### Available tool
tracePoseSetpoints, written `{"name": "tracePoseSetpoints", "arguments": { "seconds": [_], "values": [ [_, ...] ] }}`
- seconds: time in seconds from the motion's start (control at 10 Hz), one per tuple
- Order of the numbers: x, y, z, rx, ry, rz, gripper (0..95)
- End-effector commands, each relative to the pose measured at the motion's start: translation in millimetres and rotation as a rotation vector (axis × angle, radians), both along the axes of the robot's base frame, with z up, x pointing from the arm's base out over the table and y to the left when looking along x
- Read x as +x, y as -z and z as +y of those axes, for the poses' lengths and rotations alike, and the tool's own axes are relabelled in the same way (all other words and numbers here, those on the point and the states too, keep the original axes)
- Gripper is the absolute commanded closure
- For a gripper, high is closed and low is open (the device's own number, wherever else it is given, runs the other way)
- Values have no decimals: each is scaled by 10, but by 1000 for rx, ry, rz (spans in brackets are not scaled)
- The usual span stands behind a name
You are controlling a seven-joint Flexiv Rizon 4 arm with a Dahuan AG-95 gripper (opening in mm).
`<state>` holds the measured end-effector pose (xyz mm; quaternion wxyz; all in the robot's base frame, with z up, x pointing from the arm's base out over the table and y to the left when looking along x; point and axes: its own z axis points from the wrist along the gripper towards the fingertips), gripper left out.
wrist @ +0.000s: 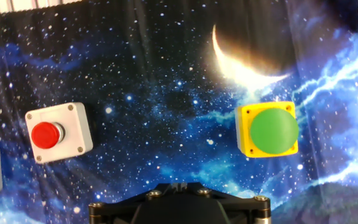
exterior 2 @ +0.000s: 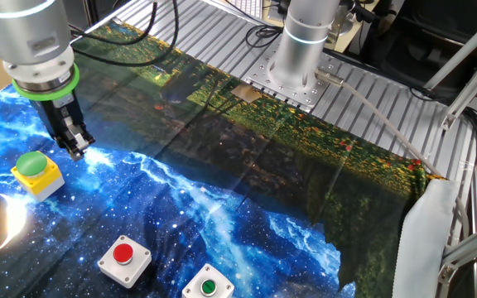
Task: Press three buttons from left to right in sequence
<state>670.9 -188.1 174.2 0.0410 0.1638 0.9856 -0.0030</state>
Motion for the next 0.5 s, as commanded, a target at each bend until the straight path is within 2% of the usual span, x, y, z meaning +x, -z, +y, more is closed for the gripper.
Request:
{"name": "tracePoseSetpoints", "arguments": {
  "seconds": [0.1,0.4,0.5],
  "values": [
    [34,-1,1,18,0,22,950],
    [36,1,0,-5,-28,23,950],
    [38,2,0,-29,-36,25,950]
  ]
}}
